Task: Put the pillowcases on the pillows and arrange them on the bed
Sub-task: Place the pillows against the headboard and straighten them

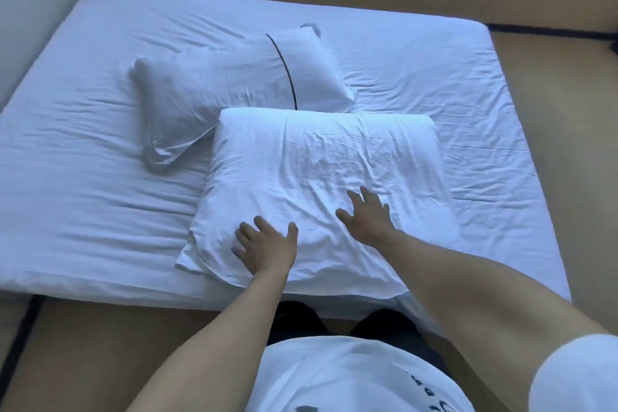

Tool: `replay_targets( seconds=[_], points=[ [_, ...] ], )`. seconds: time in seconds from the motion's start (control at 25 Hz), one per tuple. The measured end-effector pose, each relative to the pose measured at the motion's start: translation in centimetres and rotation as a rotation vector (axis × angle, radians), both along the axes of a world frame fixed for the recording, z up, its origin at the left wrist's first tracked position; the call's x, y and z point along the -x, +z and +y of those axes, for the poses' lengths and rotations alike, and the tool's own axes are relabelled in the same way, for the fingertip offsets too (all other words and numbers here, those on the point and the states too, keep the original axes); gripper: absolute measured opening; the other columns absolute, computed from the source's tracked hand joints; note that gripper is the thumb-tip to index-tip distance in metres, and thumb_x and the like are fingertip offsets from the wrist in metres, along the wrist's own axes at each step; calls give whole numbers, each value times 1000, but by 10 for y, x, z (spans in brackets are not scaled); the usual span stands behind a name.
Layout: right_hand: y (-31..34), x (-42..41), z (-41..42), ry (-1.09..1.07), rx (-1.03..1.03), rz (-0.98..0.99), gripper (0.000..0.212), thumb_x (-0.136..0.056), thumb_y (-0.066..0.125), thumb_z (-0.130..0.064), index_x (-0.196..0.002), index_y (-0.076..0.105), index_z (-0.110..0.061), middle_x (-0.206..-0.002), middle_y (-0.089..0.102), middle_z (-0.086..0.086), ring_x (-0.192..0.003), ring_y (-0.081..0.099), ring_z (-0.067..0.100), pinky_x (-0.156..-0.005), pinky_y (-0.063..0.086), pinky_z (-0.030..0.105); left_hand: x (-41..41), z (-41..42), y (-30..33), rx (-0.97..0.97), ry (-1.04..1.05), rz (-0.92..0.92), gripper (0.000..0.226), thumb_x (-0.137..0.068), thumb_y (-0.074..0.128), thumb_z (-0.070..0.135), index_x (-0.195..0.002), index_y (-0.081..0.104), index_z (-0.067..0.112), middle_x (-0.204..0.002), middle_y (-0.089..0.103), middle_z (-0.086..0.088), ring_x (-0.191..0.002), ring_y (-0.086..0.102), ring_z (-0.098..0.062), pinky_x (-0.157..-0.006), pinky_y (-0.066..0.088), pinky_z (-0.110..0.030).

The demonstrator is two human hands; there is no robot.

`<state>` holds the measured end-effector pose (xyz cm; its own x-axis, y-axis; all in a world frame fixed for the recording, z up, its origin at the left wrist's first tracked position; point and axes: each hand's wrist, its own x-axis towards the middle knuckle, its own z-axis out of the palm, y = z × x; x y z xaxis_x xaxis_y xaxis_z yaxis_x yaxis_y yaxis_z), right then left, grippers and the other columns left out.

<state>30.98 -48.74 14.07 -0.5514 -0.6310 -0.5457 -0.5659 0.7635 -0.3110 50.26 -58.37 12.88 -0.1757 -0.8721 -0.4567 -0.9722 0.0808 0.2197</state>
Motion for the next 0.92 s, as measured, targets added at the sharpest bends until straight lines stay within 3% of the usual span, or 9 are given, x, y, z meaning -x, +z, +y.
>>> replay_targets(
  seconds=[0.12,0.36,0.56,0.68,0.8,0.92],
  points=[
    [1,70,-11,200,64,41,68,-103,40,-53,-160,20,-23,-170,4,9,-156,0,32,-123,3,57,41,44,0,-51,483,42,98,-87,47,71,-156,17,7,-162,11,-22,-152,6,-37,-117,14,-61],
    [4,131,-14,618,20,62,70,-103,38,-54,-161,16,-23,-170,0,9,-156,-2,35,-123,1,59,132,138,-2,-407,949,154,122,-82,45,81,-158,-10,4,-164,-6,-23,-151,3,-45,-111,28,-67],
    [-17,147,-50,809,24,112,75,-100,39,-60,-161,12,-25,-170,-1,10,-156,-3,35,-123,0,59,146,128,-24,-554,1425,393,151,-63,49,97,-154,-18,-4,-164,6,-30,-150,14,-47,-119,22,-60],
    [-34,161,-97,803,30,169,81,-97,38,-67,-161,12,-24,-170,1,11,-156,-2,34,-124,0,58,141,109,-48,-535,1600,498,157,-58,50,99,-154,-17,-5,-165,12,-25,-151,17,-44,-121,19,-57],
    [-53,178,-139,670,30,182,89,-94,36,-70,-161,10,-17,-169,5,13,-156,0,33,-124,1,57,135,83,-73,-418,1749,553,155,-55,51,100,-158,-3,-3,-162,23,-23,-146,28,-44,-118,26,-58],
    [-80,195,-175,562,23,197,103,-85,33,-80,-160,9,-13,-168,8,16,-155,2,33,-124,1,56,133,63,-106,-357,1917,530,169,-35,50,106,-158,9,-1,-153,37,-24,-137,41,-44,-113,33,-59]
  ],
)
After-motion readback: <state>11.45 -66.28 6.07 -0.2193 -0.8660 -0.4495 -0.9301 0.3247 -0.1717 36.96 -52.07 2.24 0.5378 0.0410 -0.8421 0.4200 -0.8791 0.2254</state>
